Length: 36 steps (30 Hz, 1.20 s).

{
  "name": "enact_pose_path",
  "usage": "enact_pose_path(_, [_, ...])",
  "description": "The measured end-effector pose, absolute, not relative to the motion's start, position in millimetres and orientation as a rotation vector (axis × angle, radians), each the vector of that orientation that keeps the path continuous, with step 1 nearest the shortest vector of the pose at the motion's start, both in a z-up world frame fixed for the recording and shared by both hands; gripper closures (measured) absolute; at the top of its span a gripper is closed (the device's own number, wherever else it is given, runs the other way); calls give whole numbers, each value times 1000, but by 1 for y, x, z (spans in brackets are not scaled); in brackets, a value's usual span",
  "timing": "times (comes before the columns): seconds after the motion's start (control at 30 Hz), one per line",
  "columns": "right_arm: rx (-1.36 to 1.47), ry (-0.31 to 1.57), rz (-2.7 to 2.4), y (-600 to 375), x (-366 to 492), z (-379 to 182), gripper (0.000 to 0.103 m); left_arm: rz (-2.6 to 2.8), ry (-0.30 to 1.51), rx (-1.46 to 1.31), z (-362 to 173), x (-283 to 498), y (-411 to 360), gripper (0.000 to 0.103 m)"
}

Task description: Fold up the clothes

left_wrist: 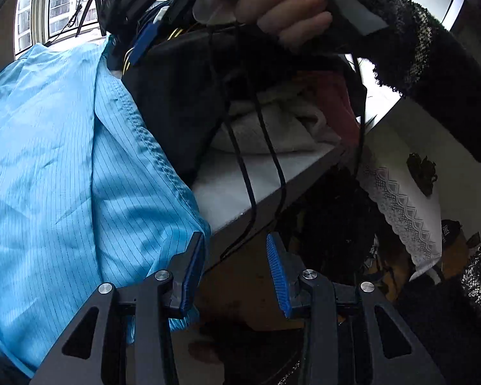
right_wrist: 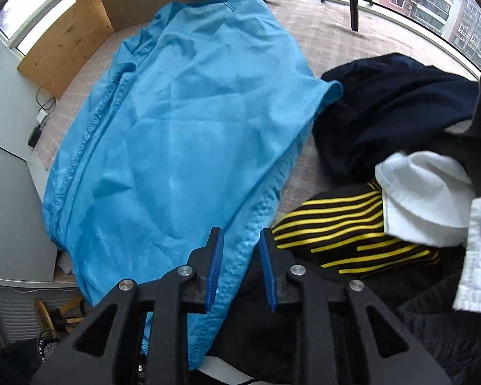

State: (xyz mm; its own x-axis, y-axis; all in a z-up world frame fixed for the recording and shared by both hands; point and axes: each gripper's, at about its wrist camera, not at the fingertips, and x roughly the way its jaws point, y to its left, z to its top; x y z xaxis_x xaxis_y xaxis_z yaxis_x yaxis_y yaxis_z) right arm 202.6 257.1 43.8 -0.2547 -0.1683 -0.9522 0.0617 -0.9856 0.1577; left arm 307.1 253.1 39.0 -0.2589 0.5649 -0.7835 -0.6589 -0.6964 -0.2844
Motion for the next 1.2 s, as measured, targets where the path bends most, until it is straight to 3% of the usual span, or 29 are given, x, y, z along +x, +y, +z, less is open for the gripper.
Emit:
enact_pose_path(0.07, [1916, -98, -2362, 269, 214, 18, 84, 2040, 107, -1197, 48, 315, 237, 66])
enact_pose_path(0.1, [1939, -87, -2356, 279, 221, 10, 99, 2064, 94, -1203, 52, 317, 224, 66])
enact_pose_path(0.13, [1956, 13, -2372, 284, 229, 7, 103, 2097, 89, -1208, 57, 319, 211, 66])
enact_pose_path(0.27, [1971, 401, -2396, 287, 251, 6, 103, 2291, 129, -1228, 72, 318, 154, 66])
enact_pose_path(0.37, [2027, 441, -2477, 308, 248, 13, 103, 2474, 173, -1280, 71, 309, 114, 64])
enact_pose_path(0.57, [1984, 484, -2470, 272, 254, 38, 100, 2631, 44, -1433, 45, 295, 70, 63])
enact_pose_path(0.63, [1842, 362, -2472, 250, 256, 65, 79, 2652, -3, -1450, 41, 296, 67, 63])
enact_pose_path(0.7, [1719, 248, -2469, 232, 253, 90, 65, 2617, -24, -1416, 42, 303, 80, 63])
enact_pose_path(0.8, [1639, 85, -2435, 216, 230, 106, 64, 2544, 11, -1368, 40, 312, 113, 59])
enact_pose_path(0.9, [1697, -157, -2197, 199, 199, 78, 64, 2473, 151, -1338, 28, 315, 159, 58])
enact_pose_path(1.13, [2018, 19, -2193, 218, 222, 5, 64, 2516, 419, -1254, 17, 316, 202, 57])
enact_pose_path(1.2, [2016, -62, -2193, 235, 230, 8, 64, 2538, 457, -1252, 15, 313, 204, 57])
